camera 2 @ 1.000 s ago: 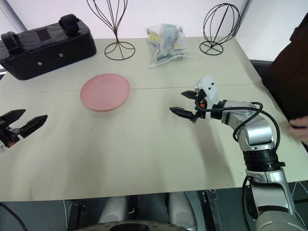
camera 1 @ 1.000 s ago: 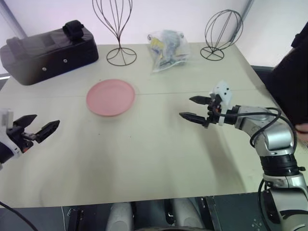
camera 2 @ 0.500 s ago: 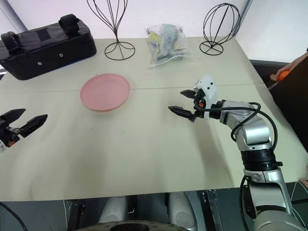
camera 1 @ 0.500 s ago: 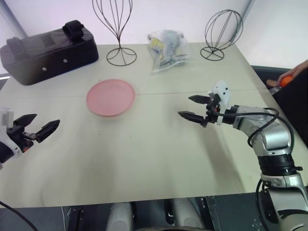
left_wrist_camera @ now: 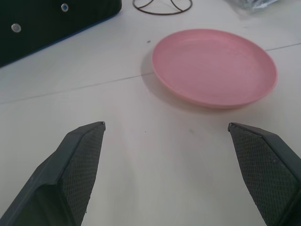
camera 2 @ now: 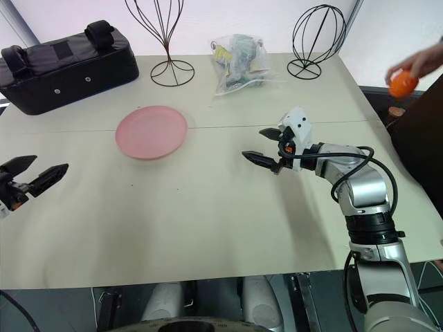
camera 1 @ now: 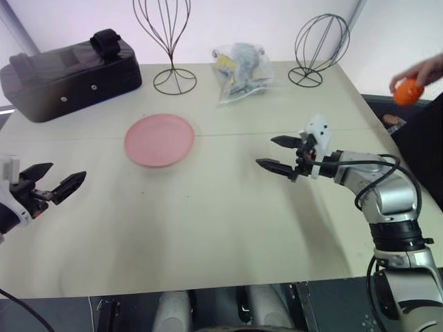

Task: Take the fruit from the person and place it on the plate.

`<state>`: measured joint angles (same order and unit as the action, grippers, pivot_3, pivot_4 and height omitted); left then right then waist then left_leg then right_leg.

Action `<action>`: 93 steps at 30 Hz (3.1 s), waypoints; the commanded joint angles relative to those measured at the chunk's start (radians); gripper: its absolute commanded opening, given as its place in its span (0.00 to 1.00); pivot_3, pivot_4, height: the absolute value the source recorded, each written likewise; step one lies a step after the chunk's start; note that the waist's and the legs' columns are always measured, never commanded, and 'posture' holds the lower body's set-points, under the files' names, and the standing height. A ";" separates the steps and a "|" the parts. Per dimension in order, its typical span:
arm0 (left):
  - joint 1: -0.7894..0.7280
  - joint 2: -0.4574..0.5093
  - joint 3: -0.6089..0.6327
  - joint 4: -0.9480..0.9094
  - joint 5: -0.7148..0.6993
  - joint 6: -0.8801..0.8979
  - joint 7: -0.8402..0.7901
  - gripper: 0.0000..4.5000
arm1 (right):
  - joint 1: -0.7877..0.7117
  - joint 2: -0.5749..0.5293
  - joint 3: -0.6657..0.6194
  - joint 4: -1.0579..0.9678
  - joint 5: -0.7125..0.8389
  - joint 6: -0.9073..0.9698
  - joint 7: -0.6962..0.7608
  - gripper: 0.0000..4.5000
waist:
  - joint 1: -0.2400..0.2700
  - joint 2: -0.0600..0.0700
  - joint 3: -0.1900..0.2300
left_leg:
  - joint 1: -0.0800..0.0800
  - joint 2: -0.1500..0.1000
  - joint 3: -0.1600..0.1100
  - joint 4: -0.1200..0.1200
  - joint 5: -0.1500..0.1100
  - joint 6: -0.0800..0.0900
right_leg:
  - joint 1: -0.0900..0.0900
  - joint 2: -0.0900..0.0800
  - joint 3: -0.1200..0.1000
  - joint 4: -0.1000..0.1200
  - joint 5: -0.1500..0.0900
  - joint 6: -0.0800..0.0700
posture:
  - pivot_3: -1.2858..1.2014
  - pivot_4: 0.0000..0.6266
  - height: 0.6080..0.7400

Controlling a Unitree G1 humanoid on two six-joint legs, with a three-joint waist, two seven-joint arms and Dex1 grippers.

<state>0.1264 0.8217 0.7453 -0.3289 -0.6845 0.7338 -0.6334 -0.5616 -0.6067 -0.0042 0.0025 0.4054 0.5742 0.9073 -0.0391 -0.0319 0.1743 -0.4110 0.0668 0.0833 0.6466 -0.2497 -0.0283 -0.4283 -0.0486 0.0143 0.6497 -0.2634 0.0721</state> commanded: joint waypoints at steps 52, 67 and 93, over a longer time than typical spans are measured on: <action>-0.961 -0.277 -0.534 0.518 0.194 -0.343 -0.015 0.97 | -0.051 0.067 -0.122 -0.200 0.302 0.162 -0.139 1.00 | 0.027 -0.001 0.000 | -0.001 0.000 0.000 0.003 0.000 0.000 | 0.001 0.002 0.000 0.000 0.002 0.004 | 0.52 0.24 1.00; -0.981 -0.312 -0.539 0.560 0.217 -0.370 -0.033 0.65 | -0.030 0.064 -0.128 -0.210 0.299 0.151 -0.169 1.00 | 0.026 -0.001 0.000 | -0.001 0.000 -0.001 0.003 0.000 0.000 | 0.001 0.002 0.000 0.001 0.002 0.004 | 0.52 0.24 1.00; -0.809 -0.365 -0.651 0.668 0.472 -0.423 0.113 0.99 | -0.007 0.066 -0.109 -0.218 0.286 0.155 -0.163 1.00 | 0.027 -0.001 0.000 | -0.002 0.000 -0.001 0.004 0.000 0.000 | 0.001 0.002 -0.001 0.001 0.002 0.004 | 0.52 0.24 1.00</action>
<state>-0.6713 0.4566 0.0876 0.3570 -0.2166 0.3352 -0.5208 -0.5641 -0.5385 -0.1025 -0.1753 0.6886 0.7475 0.7428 -0.0119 -0.0327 0.1738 -0.4131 0.0663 0.0820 0.6501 -0.2495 -0.0280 -0.4275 -0.0466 0.0133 0.6503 -0.2611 0.0764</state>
